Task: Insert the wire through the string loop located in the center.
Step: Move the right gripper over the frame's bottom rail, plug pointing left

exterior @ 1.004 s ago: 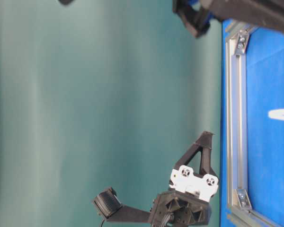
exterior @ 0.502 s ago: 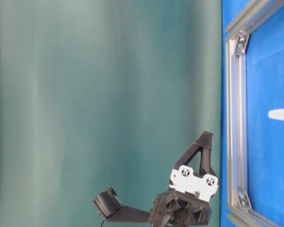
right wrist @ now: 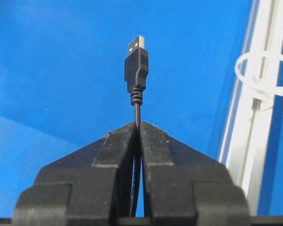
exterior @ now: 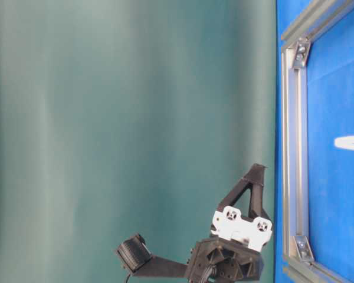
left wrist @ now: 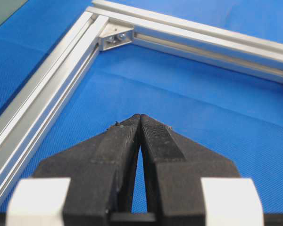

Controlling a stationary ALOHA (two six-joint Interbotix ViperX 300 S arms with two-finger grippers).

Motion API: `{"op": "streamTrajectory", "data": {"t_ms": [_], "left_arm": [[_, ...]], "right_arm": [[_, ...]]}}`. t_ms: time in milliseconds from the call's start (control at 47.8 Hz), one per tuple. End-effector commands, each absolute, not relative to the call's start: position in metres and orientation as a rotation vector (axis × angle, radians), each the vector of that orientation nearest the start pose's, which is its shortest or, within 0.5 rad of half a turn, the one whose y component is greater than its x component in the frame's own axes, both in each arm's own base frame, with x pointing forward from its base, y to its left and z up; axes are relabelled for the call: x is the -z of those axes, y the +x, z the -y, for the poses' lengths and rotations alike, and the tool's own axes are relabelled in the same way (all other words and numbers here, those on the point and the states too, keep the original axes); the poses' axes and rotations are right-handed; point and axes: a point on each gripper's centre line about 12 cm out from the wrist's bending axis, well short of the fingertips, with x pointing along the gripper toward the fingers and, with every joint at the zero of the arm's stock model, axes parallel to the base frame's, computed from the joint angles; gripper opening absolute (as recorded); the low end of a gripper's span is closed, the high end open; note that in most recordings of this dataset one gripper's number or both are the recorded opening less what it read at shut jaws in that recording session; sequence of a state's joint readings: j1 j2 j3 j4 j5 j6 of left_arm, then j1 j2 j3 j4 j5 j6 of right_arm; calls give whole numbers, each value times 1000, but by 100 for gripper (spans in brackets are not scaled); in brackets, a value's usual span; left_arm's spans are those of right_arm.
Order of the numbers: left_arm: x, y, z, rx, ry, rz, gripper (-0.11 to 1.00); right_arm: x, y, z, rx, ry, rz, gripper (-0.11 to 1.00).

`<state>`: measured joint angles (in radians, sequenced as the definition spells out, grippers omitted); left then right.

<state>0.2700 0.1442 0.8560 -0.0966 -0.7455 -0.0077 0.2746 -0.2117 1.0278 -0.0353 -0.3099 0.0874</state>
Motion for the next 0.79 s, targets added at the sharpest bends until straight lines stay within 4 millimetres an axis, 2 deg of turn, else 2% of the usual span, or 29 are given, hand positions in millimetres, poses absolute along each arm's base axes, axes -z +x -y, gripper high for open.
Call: {"op": "streamTrajectory", "data": {"t_ms": [0, 439, 774], "left_arm": [[-148, 365, -108, -339, -96, -200, 0], [-147, 364, -108, -339, -96, -201, 0], [-148, 365, -108, -337, -95, -200, 0]], "right_arm": [[-163, 295, -77, -242, -2, -488, -2], [-148, 303, -16, -38, 53, -531, -2], [-143, 306, -9, -13, 63, -532, -2]]}}
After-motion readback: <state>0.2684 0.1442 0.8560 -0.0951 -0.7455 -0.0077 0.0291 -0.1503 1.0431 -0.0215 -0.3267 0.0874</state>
